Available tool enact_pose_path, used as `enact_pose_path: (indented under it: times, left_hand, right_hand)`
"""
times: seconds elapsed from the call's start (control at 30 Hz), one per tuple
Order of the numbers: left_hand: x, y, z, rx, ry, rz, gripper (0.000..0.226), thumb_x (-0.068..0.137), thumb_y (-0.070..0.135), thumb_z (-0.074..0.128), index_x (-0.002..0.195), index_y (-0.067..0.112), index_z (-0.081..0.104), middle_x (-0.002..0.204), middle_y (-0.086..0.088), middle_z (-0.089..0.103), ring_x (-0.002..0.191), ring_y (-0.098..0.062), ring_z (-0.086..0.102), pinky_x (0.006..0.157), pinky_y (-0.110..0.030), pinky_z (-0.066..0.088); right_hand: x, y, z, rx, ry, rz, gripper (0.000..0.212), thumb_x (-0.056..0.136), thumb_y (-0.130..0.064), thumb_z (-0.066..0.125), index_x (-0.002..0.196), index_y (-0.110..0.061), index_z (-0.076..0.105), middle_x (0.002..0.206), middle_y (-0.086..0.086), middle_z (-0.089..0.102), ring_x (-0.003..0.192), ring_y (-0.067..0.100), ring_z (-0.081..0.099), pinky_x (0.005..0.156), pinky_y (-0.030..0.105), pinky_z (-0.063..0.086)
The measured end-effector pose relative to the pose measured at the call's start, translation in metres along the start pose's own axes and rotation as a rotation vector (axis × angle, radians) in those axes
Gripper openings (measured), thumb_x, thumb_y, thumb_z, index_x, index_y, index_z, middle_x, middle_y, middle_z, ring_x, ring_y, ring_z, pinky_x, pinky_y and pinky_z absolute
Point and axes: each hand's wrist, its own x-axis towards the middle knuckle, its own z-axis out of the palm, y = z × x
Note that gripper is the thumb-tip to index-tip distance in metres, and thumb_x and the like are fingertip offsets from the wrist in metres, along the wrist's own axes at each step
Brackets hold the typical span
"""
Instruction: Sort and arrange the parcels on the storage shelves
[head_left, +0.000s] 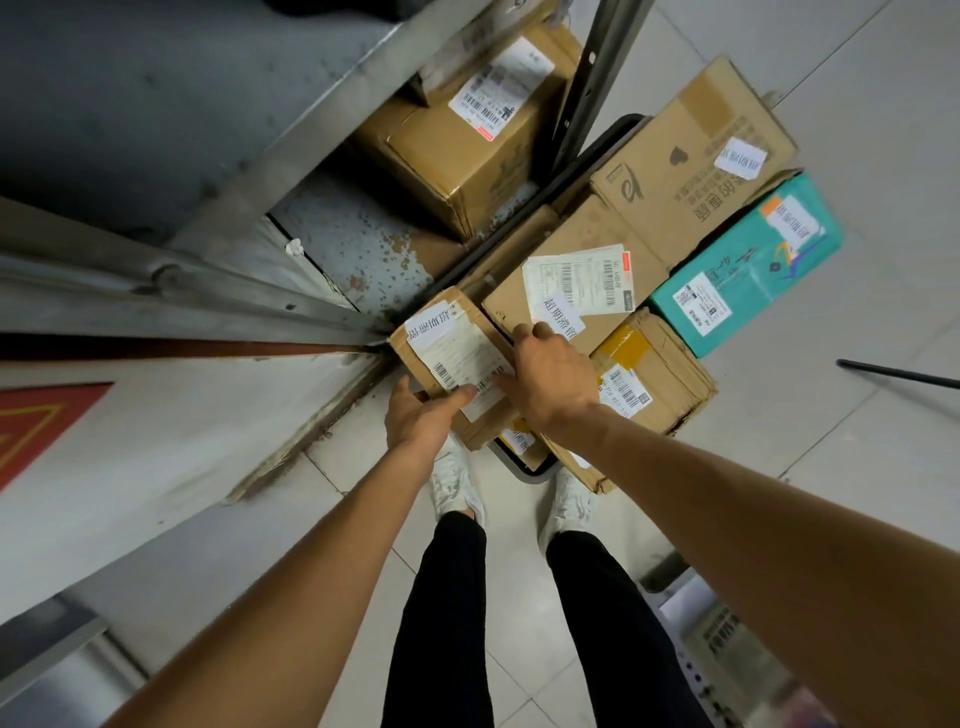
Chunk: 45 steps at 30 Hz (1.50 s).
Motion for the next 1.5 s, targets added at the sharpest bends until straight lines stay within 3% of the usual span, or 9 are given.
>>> enact_pose_path:
  times: [0.1,0.23,0.3,0.47,0.6,0.77,1.03,1.2,1.5]
  left_hand:
    - [-0.009,0.009,-0.002,0.104,0.039,0.096,0.074,0.061,0.024,0.088,0.124,0.015,0.051,0.115,-0.006,0.068,0.107,-0.023,0.065,0.097,-0.044,0.051]
    - [-0.031,0.035,-0.008,0.472,0.112,0.328,0.076,0.068,0.025,0.083,0.133,0.02,0.045,0.128,-0.006,0.055,0.118,-0.027,0.054,0.099,-0.043,0.048]
    - [-0.046,0.059,-0.009,0.674,0.051,0.41,0.066,0.074,0.026,0.079,0.132,0.023,0.048,0.131,-0.005,0.052,0.12,-0.025,0.049,0.096,-0.038,0.046]
    - [-0.107,0.151,-0.001,0.918,-0.228,0.632,0.037,0.076,0.021,0.077,0.109,0.024,0.06,0.109,0.002,0.058,0.108,-0.015,0.051,0.093,-0.032,0.045]
    - [-0.18,0.244,0.015,1.121,-0.339,0.846,0.035,0.073,0.022,0.079,0.103,0.023,0.062,0.108,0.001,0.059,0.095,-0.012,0.058,0.079,-0.025,0.044]
    - [-0.296,0.352,0.028,1.366,-0.357,1.184,0.035,0.074,0.027,0.076,0.106,0.021,0.064,0.1,0.005,0.064,0.097,-0.016,0.061,0.083,-0.031,0.05]
    - [-0.472,0.456,0.044,1.42,-0.364,1.521,0.038,0.075,0.031,0.076,0.11,0.019,0.064,0.105,0.002,0.065,0.091,-0.016,0.061,0.085,-0.038,0.053]
    - [-0.545,0.478,0.035,1.358,-0.313,1.64,0.036,0.074,0.031,0.077,0.107,0.02,0.067,0.103,0.001,0.068,0.092,-0.017,0.064,0.086,-0.036,0.053]
    - [-0.602,0.431,-0.045,1.234,-0.124,1.55,0.035,0.076,0.031,0.076,0.108,0.02,0.066,0.103,0.001,0.067,0.09,-0.015,0.064,0.084,-0.033,0.053]
  right_hand:
    - [-0.007,0.005,-0.01,0.0,-0.006,0.0,0.042,0.093,-0.032,0.057,0.127,-0.009,0.046,0.119,0.011,0.053,0.105,0.03,0.055,0.079,0.04,0.049]
    - [-0.019,0.013,-0.034,-0.042,-0.013,0.01,0.045,0.094,-0.038,0.056,0.127,-0.009,0.046,0.118,0.011,0.053,0.104,0.028,0.054,0.078,0.04,0.05]
    - [-0.027,0.018,-0.054,-0.066,-0.02,0.02,0.049,0.094,-0.041,0.056,0.129,-0.009,0.046,0.119,0.012,0.053,0.103,0.027,0.053,0.076,0.037,0.049]
    - [-0.059,0.03,-0.139,-0.092,-0.066,0.021,0.053,0.092,-0.046,0.057,0.128,-0.009,0.048,0.12,0.012,0.054,0.103,0.027,0.055,0.075,0.036,0.047]
    - [-0.099,0.038,-0.232,-0.08,-0.047,0.027,0.053,0.089,-0.046,0.06,0.128,-0.012,0.051,0.121,0.01,0.058,0.105,0.029,0.057,0.087,0.039,0.052]
    - [-0.172,0.046,-0.357,-0.081,0.118,0.049,0.055,0.083,-0.042,0.067,0.128,-0.013,0.054,0.123,0.013,0.059,0.111,0.033,0.056,0.088,0.037,0.049]
    - [-0.304,0.053,-0.507,-0.063,0.402,0.175,0.061,0.082,-0.046,0.068,0.131,-0.013,0.053,0.122,0.011,0.061,0.11,0.031,0.057,0.089,0.038,0.05]
    - [-0.365,0.053,-0.555,-0.068,0.513,0.225,0.051,0.078,-0.047,0.071,0.111,-0.009,0.06,0.102,0.012,0.064,0.094,0.032,0.059,0.078,0.039,0.053]
    - [-0.419,0.008,-0.553,-0.215,0.503,0.029,0.059,0.081,-0.047,0.071,0.126,-0.011,0.055,0.114,0.012,0.062,0.1,0.031,0.06,0.085,0.041,0.054]
